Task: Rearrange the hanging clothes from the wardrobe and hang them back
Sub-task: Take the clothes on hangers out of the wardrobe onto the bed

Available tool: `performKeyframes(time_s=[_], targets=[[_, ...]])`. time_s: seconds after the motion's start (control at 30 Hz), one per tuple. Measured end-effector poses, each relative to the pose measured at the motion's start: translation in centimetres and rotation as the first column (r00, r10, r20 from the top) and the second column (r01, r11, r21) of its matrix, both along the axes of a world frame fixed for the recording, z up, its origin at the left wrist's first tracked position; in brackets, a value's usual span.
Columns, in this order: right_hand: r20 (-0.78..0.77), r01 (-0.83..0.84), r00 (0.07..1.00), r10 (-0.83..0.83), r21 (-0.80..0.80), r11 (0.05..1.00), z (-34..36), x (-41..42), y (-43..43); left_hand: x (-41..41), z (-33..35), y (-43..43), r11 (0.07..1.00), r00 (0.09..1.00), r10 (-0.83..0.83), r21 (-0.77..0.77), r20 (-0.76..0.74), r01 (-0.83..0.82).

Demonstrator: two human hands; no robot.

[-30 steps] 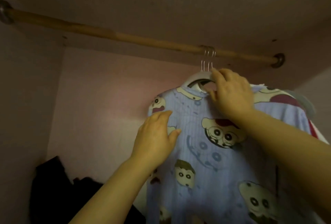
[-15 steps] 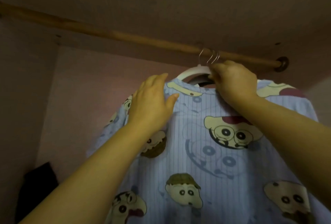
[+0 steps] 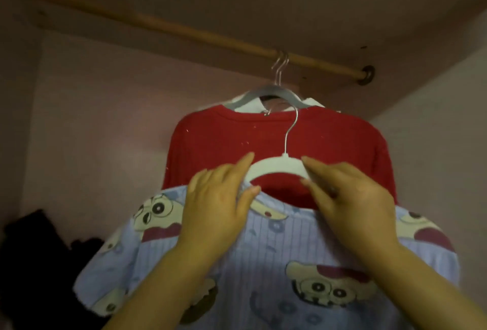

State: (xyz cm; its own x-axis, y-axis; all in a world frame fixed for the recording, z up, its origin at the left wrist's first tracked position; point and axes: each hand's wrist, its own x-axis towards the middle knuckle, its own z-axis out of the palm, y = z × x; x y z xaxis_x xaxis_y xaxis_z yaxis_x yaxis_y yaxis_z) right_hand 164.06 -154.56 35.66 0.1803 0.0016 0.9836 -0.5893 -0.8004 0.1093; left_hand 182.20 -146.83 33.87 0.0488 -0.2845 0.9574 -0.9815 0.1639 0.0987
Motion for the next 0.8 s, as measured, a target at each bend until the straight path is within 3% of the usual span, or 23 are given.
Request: performKeyframes(time_s=[0.27, 0.47, 0.67, 0.8], targets=[[-0.044, 0.078, 0.997, -0.07, 0.223, 0.972, -10.8, -11.8, 6.8, -11.3, -9.9, 5.0, 0.979, 0.988, -0.145, 0.135, -0.056, 0.152], [0.006, 0.119, 0.992, -0.129, 0.343, 0.932, -17.7, -24.0, 15.1, -23.6, -16.0, 11.7, 0.951, 0.967, -0.225, 0.188, -0.116, 0.244], [-0.013, 0.206, 0.974, -0.225, 0.455, 0.866, -21.0, -35.1, 23.6, -34.2, -18.7, 17.4, 0.887, 0.937, -0.312, 0.306, -0.158, 0.347], [-0.047, 0.345, 0.928, -0.369, 0.478, 0.807, -21.5, -41.0, 29.2, -40.0, -19.1, 20.3, 0.843, 0.893, -0.42, 0.296, -0.161, 0.449]])
